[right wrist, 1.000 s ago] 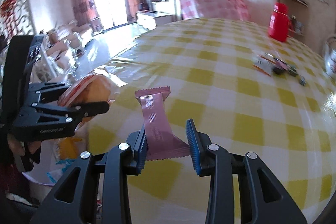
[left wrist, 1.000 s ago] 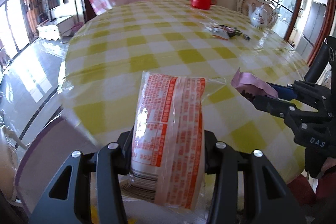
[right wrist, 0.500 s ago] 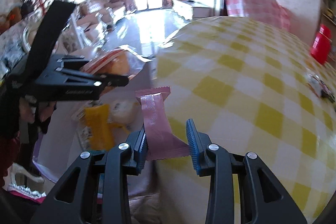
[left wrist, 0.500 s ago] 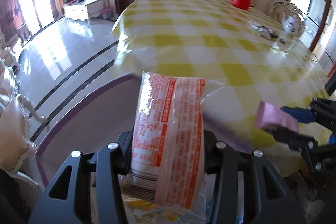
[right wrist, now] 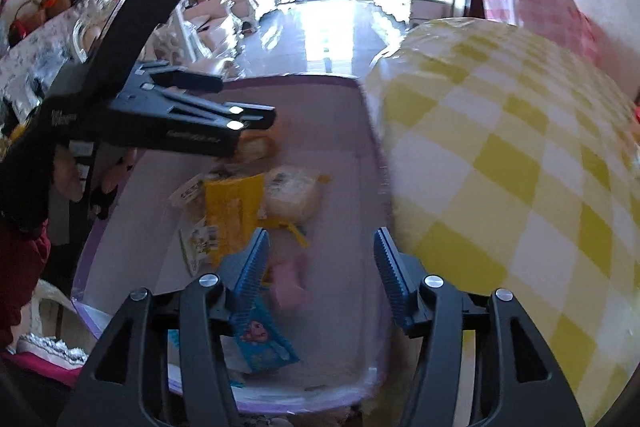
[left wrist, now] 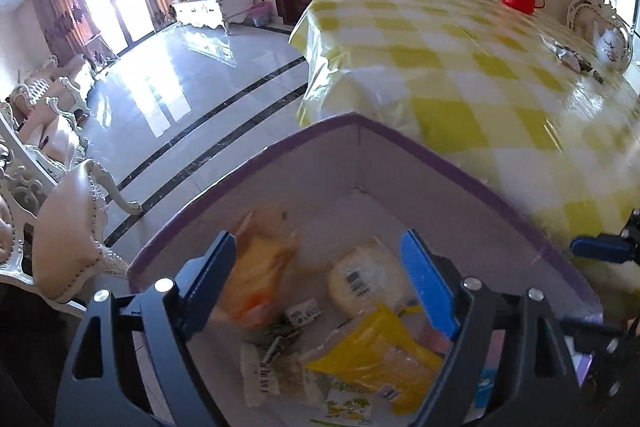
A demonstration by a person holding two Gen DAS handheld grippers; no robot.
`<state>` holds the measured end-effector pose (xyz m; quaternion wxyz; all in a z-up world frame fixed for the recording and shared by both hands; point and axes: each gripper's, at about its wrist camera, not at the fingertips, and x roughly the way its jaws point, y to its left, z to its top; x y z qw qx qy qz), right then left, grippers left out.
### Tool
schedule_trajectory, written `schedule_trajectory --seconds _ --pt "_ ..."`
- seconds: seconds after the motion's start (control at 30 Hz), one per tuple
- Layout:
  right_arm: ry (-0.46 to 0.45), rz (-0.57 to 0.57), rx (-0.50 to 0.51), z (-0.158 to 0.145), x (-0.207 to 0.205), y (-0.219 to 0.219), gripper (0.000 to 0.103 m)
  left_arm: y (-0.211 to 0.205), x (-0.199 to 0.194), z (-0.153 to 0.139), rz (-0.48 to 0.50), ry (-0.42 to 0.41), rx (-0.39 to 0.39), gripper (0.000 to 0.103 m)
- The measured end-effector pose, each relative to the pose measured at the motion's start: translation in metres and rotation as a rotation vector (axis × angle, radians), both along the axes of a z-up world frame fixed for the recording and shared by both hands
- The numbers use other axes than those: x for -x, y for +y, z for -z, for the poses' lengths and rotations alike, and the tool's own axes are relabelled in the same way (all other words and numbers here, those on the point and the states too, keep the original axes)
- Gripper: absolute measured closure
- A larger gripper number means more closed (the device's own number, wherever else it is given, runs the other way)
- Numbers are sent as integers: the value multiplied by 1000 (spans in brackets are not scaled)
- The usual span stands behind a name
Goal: Organize snacks
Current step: 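Carry both snacks over the white box and open both grippers, then grasp the small blue-and-white wrapped candy with the right gripper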
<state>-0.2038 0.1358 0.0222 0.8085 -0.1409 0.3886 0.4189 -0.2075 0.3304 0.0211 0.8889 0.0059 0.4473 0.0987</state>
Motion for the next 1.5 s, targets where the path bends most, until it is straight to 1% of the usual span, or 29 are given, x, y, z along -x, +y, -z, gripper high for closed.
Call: schedule_trajectory --seconds 0.1,0.2,0.3,0.37,0.43,0.5,0.53,0.63,0.67,0.77,0.8,0.87,0.9,0.97,1.03,1.1,1.13,1.2,1.27,1.3,1.37,1.4,1.43,1.5 --pt "8 54 -44 -9 -11 -23 45 -15 -8 -4 25 1 5 16" --pt "5 126 -108 -20 -26 -56 39 -41 -25 -19 84 -31 41 13" --pt "-12 233 -189 -32 -41 -102 28 -78 -45 -36 154 -89 101 8" --pt "-37 309 -220 -38 -49 -129 17 -109 -63 -46 208 -116 140 7" --pt "-65 405 -248 -42 -58 -165 16 -144 -85 -50 255 -125 185 6" --pt "-42 471 -261 -42 -69 -197 16 -174 -108 -50 276 -121 214 6" --pt "-24 536 -259 -39 -77 -220 16 -193 -124 -49 284 -122 237 6" --pt "11 666 -232 -29 -98 -269 16 -243 -167 -39 308 -106 313 5" --pt "17 711 -222 -26 -105 -289 16 -257 -178 -34 316 -98 326 5" --pt "57 827 -226 -15 -131 -343 16 -305 -223 -17 314 -57 323 5" --pt "73 878 -230 -12 -145 -363 16 -312 -234 -15 310 -56 329 5" --pt "94 955 -207 -5 -168 -389 16 -334 -260 -8 279 -78 350 5" --pt "103 976 -206 -2 -178 -397 16 -339 -267 -7 274 -86 352 5" --pt "114 1024 -215 2 -201 -421 16 -360 -289 -2 276 -104 322 5" --pt "117 1049 -223 6 -219 -435 16 -377 -311 1 296 -101 289 5" --pt "110 1062 -215 8 -238 -443 16 -386 -331 1 311 -99 276 5" --pt "104 1067 -203 8 -246 -443 16 -386 -339 0 311 -101 285 5" --pt "100 1071 -184 11 -267 -446 16 -386 -359 3 316 -71 329 5" --pt "86 1085 -177 10 -287 -446 16 -384 -372 7 313 -65 358 5" --pt "82 1088 -174 11 -296 -448 16 -381 -376 9 311 -59 368 5" --pt "88 1093 -165 12 -321 -446 17 -377 -377 10 340 -57 422 5" --pt "92 1093 -156 14 -335 -443 18 -376 -377 11 352 -57 435 5" --pt "89 1091 -137 14 -344 -439 21 -375 -376 12 355 -56 437 5" --pt "73 1078 -78 14 -362 -428 23 -376 -376 12 363 -54 428 5"
